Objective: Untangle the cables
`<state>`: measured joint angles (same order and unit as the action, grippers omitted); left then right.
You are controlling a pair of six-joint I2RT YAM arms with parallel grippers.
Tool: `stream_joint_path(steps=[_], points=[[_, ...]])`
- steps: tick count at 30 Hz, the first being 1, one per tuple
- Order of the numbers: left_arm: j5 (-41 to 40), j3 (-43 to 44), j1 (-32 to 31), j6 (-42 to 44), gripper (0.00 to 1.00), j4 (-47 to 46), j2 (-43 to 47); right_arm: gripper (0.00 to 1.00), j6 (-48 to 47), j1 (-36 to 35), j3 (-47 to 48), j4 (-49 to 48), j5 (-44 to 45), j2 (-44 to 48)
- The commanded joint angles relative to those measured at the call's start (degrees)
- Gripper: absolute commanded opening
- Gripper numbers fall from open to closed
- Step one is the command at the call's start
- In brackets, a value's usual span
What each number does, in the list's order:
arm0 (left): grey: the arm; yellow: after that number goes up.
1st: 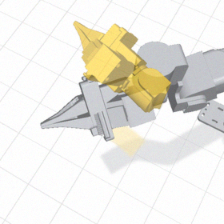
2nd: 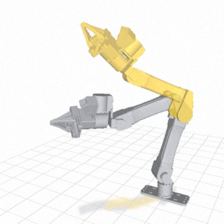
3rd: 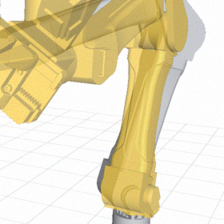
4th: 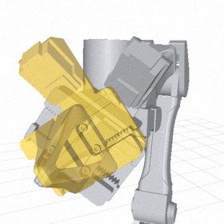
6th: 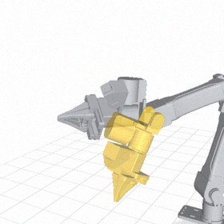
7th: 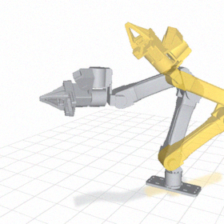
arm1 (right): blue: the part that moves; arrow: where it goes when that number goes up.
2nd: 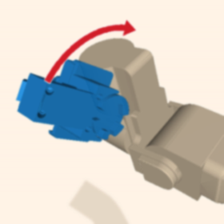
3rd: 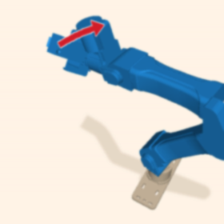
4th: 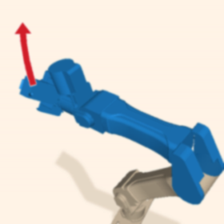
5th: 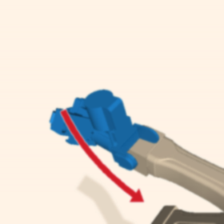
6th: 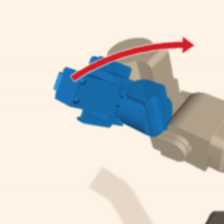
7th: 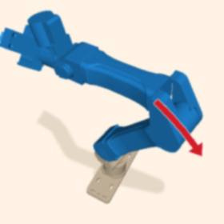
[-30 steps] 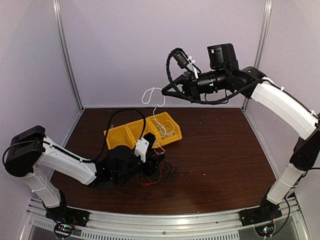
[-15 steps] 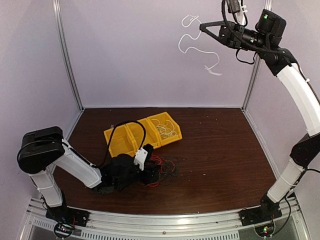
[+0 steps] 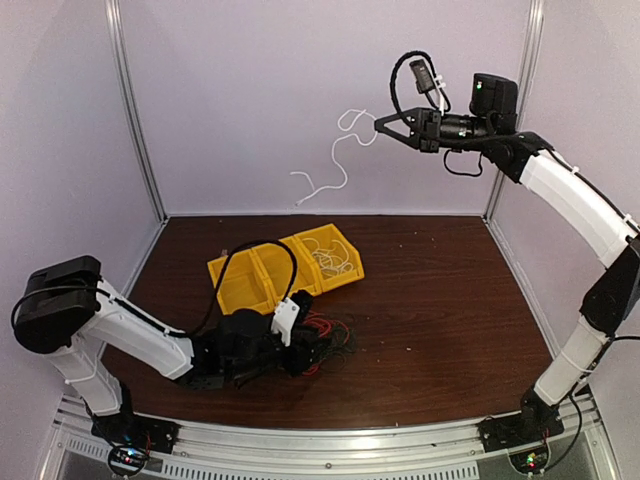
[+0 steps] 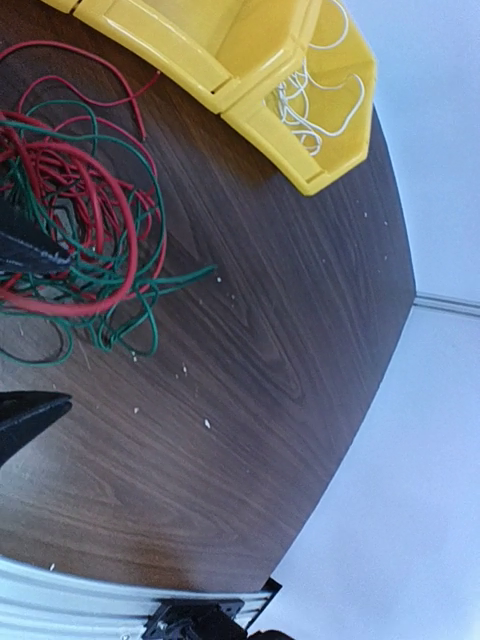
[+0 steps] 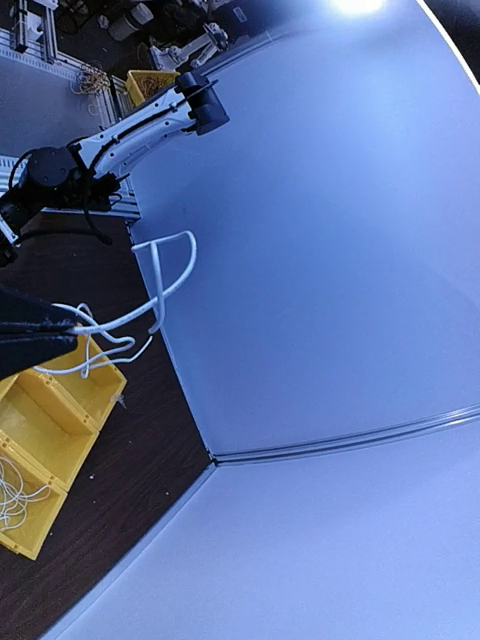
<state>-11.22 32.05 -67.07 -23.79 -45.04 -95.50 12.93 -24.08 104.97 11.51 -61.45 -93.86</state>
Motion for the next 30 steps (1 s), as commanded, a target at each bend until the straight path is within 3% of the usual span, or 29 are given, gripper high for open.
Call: stream_joint_path(steps=[1,10,18,30], points=[[1.5,0.1,-1.7,-1.5,0.43,1.2,5.0,0.00,-1.2,-0.1,-2.7,-2.7,2.7,1.4],[-0.9,-2.0,-2.0,-5.2,0.58,0.9,11.6,0.00,-6.7,-0.1,-3.2,3.4,10.1,-1.1],[-5.1,-2.4,-2.0,-7.9,0.58,10.2,19.6,0.00,-8.8,0.0,-6.4,4.1,13.7,-2.5],[-16.1,-10.6,-2.0,-11.6,0.58,20.4,37.6,0.00,-10.1,-0.2,-4.1,3.5,16.4,-13.8]])
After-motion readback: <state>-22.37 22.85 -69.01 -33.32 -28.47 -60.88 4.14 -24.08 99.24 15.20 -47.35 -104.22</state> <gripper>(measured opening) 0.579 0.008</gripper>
